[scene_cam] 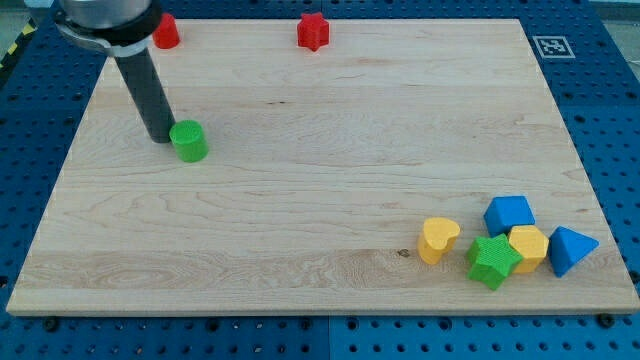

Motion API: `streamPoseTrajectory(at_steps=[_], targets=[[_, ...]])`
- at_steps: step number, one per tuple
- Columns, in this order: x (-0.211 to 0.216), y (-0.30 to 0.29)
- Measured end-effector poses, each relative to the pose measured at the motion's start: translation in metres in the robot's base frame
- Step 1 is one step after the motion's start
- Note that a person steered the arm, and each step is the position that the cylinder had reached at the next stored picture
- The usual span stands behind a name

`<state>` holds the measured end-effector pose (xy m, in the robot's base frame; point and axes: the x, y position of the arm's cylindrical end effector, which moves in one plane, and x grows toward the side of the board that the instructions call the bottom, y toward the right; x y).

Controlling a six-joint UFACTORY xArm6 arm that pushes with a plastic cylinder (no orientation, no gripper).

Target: Push the green circle towards the group of blocks

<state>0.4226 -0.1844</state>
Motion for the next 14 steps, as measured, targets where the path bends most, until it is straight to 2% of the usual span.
streamPoseTrajectory(at_steps=[5,6,8,11,12,14], targets=[[0.038,0.155],[0.053,0.171],[0.099,0.171],[0.139,0.141],[0.140,0.143],[0.140,0.201]])
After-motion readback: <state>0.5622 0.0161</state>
